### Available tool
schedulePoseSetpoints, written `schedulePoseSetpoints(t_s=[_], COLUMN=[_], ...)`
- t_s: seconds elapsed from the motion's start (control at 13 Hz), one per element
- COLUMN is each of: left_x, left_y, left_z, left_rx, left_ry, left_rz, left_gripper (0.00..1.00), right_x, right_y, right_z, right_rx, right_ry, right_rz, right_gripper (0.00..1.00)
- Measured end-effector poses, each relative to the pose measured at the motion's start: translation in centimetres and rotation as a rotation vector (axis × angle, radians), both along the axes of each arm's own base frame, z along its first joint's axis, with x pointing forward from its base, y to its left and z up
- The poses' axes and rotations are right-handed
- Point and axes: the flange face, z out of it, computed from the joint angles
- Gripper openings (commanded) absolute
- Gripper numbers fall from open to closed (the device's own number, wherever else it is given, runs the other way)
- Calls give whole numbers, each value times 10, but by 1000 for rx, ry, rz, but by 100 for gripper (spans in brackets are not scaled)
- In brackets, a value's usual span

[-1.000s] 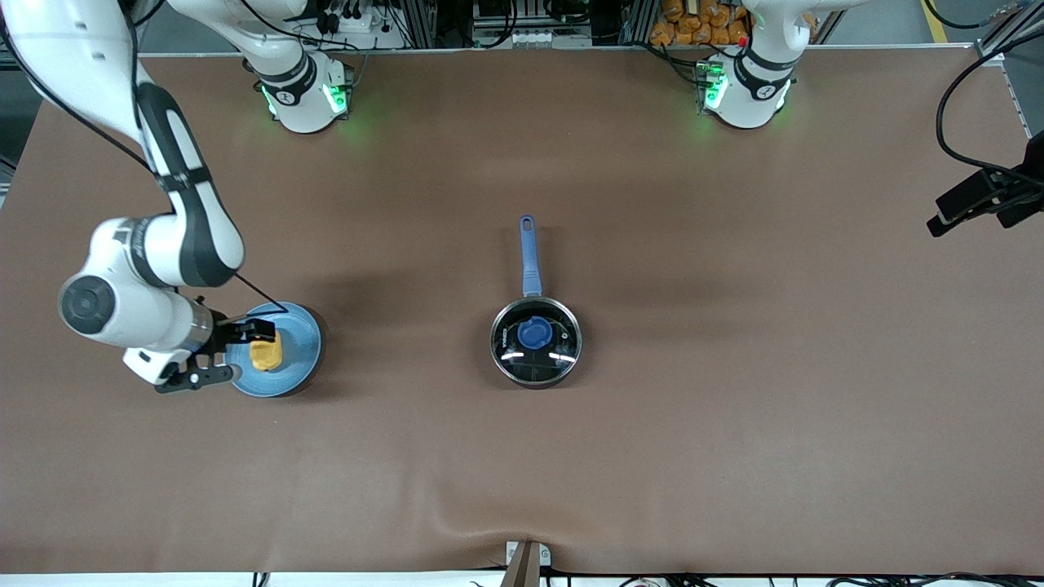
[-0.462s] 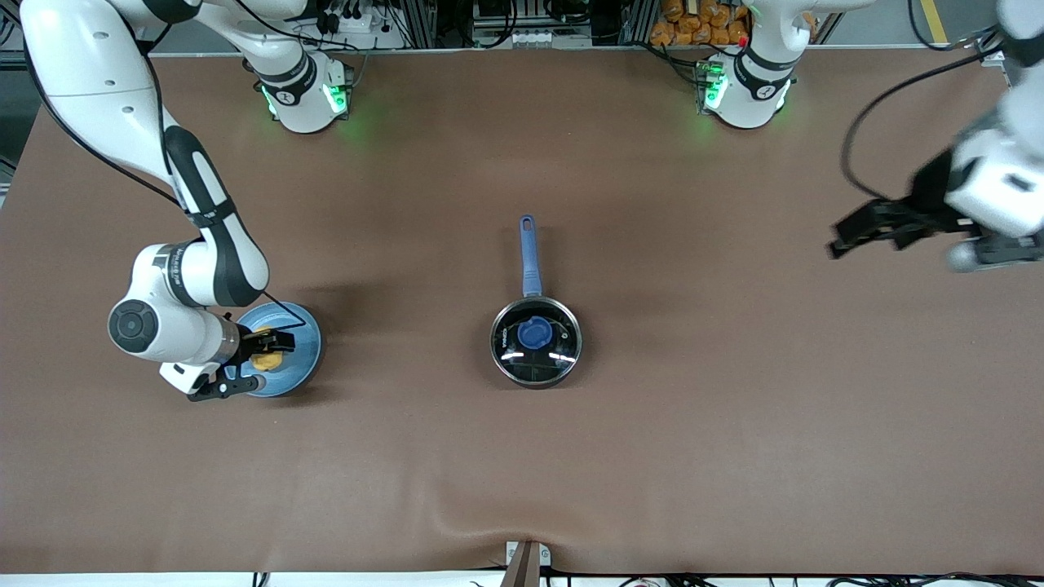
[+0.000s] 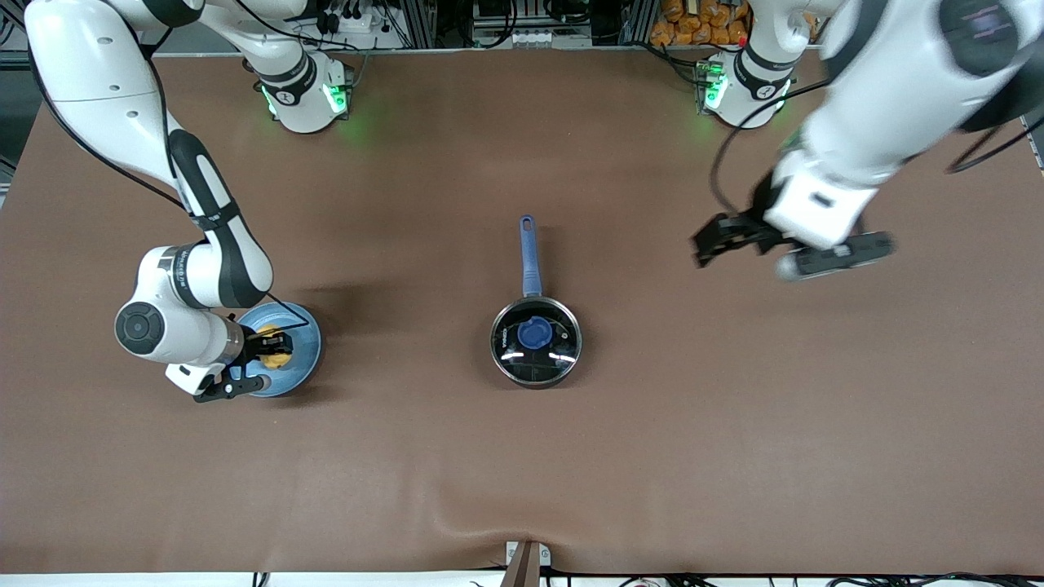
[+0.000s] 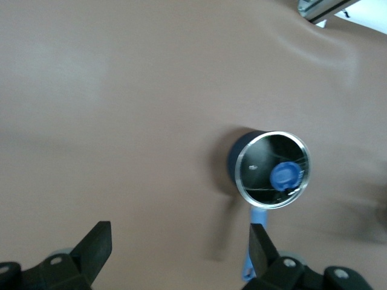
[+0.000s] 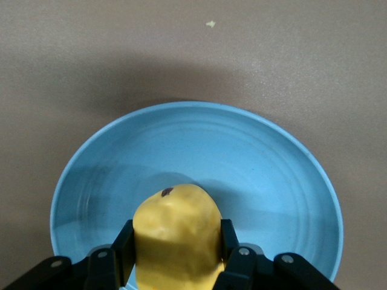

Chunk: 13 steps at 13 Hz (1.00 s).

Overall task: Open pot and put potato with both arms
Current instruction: 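Lower the left gripper onto the pot lid and grasp its blue knob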

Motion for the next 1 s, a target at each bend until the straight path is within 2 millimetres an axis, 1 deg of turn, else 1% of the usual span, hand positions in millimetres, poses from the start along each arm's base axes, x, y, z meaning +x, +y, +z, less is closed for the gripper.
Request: schedulePoseSetpoints(t_s=[0.08,0.23,0.38,0.46,0.62,0.77,0.92,1.0], left_x=[-1,-5,-11,-14,-17,-17,-23,-26], left_y=[-28,-79,-123,-140,-162,-177,-196,-206], left_z=[-18,-59,-92,-106,-130,-155,-188,-205], left_rx=[-1,33,69,73,71,67,76,98], left_ry=[0,5,2,-1,-4,-14,-25,-34], left_rz=[8,16,15,6,-12,-30,-61,-86], left_gripper=[100,100,100,100,100,100,100,100], right_x=[0,2,6,9,13,15,13,13], right_y=[2,6,12,17,30,46,58,62], right_z=[0,2,8,14,31,56,83,92], right_rx=[0,0,2,5,18,57,77,87], right_ry=[-1,-5,-20,-29,-47,-63,-75,-80], right_rz=[4,10,18,24,38,17,-8,-19], right_gripper=[1,0,0,0,1,1,1,1])
